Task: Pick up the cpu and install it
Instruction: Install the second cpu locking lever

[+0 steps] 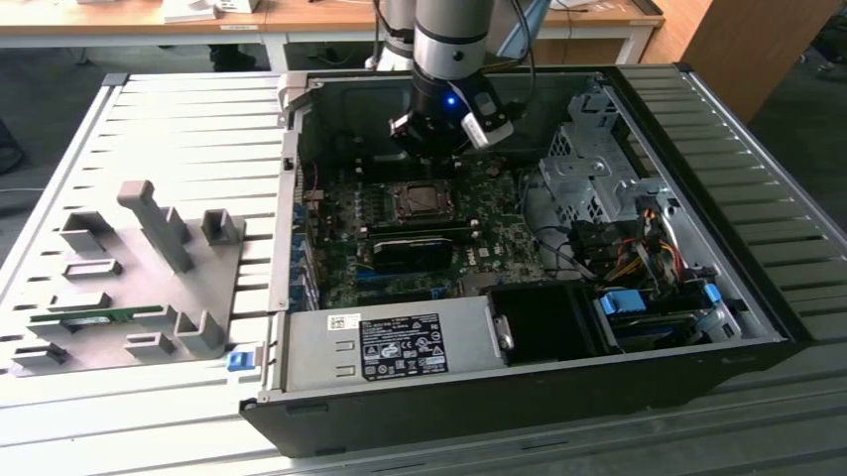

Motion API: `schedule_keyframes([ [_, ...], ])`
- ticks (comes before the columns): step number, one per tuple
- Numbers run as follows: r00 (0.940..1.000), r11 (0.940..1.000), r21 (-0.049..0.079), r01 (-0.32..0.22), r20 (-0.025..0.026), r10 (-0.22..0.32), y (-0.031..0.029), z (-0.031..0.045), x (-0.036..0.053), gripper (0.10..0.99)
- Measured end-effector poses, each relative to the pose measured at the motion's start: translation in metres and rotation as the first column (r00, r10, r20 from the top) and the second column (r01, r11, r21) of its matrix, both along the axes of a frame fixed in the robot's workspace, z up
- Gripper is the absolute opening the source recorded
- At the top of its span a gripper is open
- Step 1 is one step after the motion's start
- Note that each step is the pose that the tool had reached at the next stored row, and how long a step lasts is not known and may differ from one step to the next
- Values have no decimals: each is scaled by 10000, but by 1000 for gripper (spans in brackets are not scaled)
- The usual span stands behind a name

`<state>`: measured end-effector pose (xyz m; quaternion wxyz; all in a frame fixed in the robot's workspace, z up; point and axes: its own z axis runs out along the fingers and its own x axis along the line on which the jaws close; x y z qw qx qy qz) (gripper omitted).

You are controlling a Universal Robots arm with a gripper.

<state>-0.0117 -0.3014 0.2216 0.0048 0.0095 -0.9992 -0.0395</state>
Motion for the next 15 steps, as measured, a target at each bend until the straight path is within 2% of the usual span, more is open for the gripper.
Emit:
schedule_keyframes([
  [4,10000,10000,1,-1,0,1,-29,1,0,106],
  [10,10000,10000,1,-1,0,1,-107,1,0,106],
  [15,10000,10000,-2,1,-1,-1,-129,12,0,106],
])
